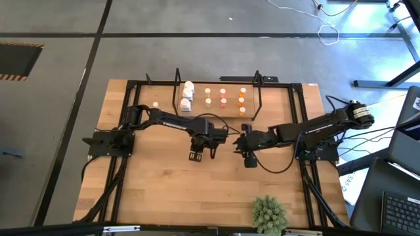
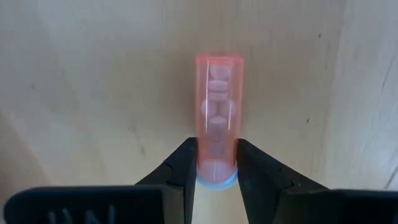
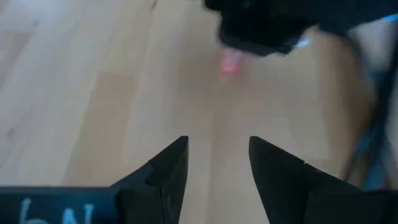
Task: Pick and place medicine bottles onto shelf by color
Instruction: Put the red pill bottle on the shelf aligned with the other red pill bottles
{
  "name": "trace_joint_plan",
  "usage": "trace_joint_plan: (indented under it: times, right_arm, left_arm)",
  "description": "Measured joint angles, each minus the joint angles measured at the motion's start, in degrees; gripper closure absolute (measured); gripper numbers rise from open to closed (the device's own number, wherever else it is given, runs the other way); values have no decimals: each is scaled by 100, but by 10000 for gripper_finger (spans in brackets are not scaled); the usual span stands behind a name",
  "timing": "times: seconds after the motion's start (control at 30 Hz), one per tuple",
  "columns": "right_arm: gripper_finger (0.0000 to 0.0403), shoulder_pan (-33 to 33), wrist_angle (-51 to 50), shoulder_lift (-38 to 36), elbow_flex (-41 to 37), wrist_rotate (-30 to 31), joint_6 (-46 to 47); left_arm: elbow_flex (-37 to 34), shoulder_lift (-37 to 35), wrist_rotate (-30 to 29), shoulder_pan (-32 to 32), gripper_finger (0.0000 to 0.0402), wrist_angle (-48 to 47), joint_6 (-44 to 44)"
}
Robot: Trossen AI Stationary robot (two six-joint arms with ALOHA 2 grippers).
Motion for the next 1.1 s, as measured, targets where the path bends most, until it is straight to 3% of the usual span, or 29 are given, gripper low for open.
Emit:
trace_joint_plan:
  times: [0.6, 1.1]
  right_arm:
    - [232, -2, 32, -37, 0, 198, -317]
    - [232, -2, 57, -37, 0, 198, -309]
  left_arm:
    - [-156, -5, 42, 2, 316, 274, -7]
    - [-160, -5, 42, 2, 316, 333, -641]
